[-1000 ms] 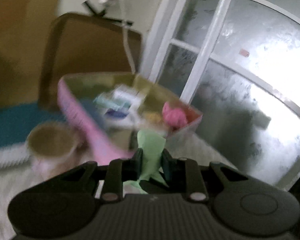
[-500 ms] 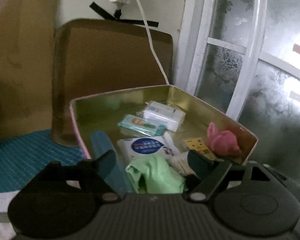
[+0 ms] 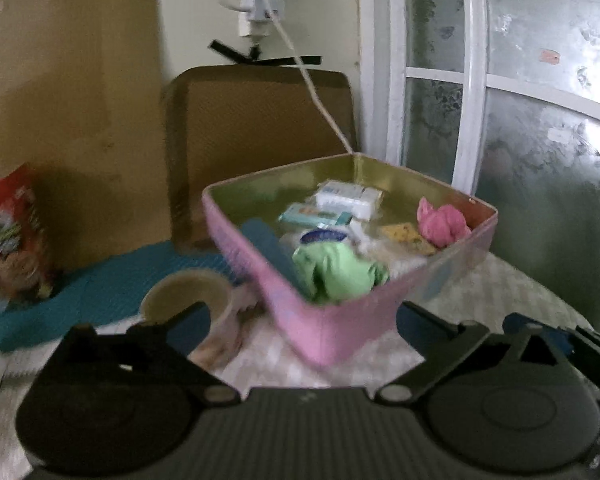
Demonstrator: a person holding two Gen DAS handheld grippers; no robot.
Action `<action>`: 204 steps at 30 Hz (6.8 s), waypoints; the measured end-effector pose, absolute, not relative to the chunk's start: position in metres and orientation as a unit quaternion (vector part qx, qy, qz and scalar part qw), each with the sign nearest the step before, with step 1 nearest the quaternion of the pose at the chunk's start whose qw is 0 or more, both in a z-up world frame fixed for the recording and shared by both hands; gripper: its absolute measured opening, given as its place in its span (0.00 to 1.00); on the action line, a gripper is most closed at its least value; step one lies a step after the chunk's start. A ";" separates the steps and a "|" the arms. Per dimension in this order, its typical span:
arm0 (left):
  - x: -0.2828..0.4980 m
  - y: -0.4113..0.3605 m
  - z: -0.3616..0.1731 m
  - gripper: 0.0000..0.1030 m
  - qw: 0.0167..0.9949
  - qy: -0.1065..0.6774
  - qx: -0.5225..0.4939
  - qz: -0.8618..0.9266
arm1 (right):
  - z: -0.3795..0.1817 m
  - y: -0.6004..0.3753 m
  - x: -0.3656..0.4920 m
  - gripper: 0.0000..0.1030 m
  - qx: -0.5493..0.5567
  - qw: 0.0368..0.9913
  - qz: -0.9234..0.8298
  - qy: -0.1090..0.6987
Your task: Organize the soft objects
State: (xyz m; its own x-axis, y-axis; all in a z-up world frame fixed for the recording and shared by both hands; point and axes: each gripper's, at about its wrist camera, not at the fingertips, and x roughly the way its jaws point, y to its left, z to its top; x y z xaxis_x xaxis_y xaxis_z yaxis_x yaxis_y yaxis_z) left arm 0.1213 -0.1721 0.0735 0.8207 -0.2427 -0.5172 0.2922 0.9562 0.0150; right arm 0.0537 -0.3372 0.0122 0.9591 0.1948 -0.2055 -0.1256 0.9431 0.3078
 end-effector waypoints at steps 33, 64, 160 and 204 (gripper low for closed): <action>0.015 -0.064 0.055 1.00 0.968 0.246 0.009 -0.038 | 0.031 -0.249 -0.014 1.00 0.161 0.974 0.091 0.128; 0.013 -0.077 0.039 1.00 0.957 0.280 0.070 -0.035 | 0.021 -0.253 -0.006 1.00 0.199 0.965 0.078 0.154; -0.099 -0.123 0.083 1.00 0.960 0.276 0.047 0.024 | 0.039 -0.277 -0.119 1.00 0.148 0.982 0.086 0.079; -0.101 -0.124 0.081 1.00 0.958 0.278 0.063 0.000 | 0.037 -0.281 -0.122 1.00 0.167 0.981 0.073 0.073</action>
